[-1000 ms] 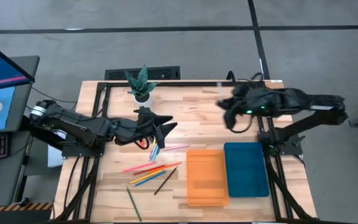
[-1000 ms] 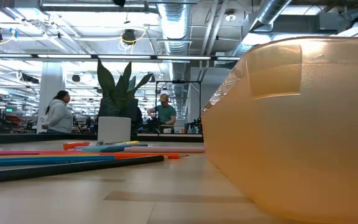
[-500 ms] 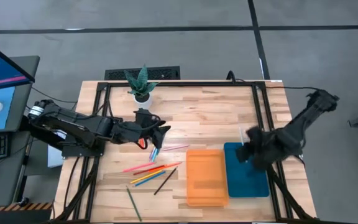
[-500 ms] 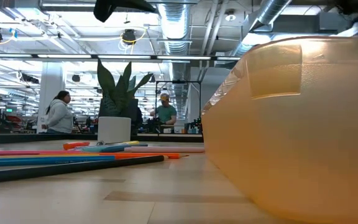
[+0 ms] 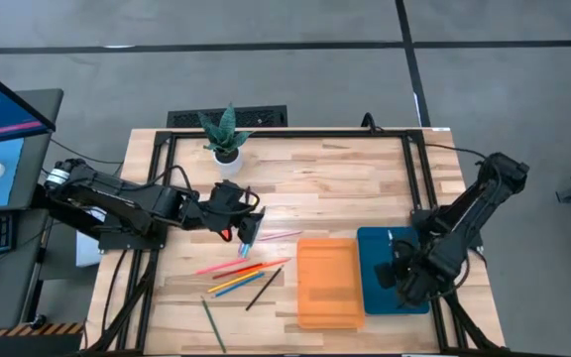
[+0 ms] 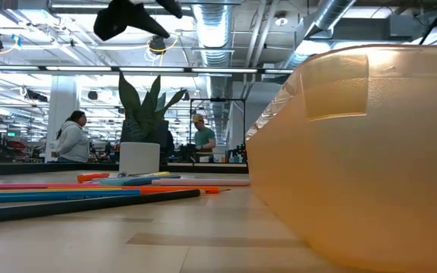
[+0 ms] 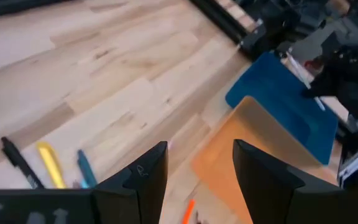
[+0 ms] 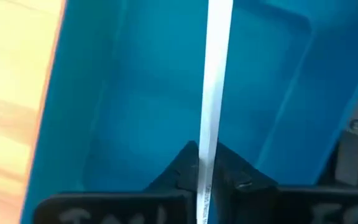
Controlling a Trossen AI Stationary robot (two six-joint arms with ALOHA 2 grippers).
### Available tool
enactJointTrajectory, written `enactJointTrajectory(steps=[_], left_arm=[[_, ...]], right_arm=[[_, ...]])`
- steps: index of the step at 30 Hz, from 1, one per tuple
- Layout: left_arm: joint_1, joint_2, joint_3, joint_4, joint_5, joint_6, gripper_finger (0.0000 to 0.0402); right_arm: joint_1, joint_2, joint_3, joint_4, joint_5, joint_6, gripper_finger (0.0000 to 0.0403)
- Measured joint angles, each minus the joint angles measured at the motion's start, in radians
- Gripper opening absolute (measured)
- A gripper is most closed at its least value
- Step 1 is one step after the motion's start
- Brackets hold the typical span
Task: Sort pens & pencils
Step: Put the white pencil into the blue bin, then put the orange pen into the orange bin
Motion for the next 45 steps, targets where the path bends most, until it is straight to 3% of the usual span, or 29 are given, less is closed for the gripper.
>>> enactJointTrajectory(steps=[6, 12, 16, 20, 24, 33, 45], left_arm=[[0.000, 0.000, 0.000, -0.068, 0.025, -0.045, 0.0170], [0.000, 0.000, 0.000, -0.128, 0.034, -0.073, 0.0174], [0.000, 0.000, 0.000, -0.189, 0.080, -0.119, 0.0194], [-0.001, 0.001, -0.003, -0.399, 0.105, -0.355, 0.0217], [0.000, 0.001, -0.080, -0.515, 0.038, -0.573, 0.0221], [0.106, 0.063, -0.321, -0.239, 0.068, -0.590, 0.0217], [0.197, 0.335, -0.332, -0.111, 0.202, -0.488, 0.0216]], right_arm=[[-0.052, 0.017, -0.132, 0.231, -0.016, -0.032, 0.0072], [-0.079, 0.015, -0.203, 0.254, -0.012, -0.071, 0.0083], [-0.092, -0.022, -0.190, 0.268, -0.019, -0.141, 0.0124], [-0.093, -0.098, -0.132, 0.229, 0.059, -0.168, 0.0185], [-0.093, -0.171, -0.072, 0.137, 0.146, -0.167, 0.0227], [-0.095, -0.242, -0.030, 0.009, 0.206, -0.175, 0.0237], [-0.097, -0.240, -0.030, -0.002, 0.214, -0.201, 0.0226]])
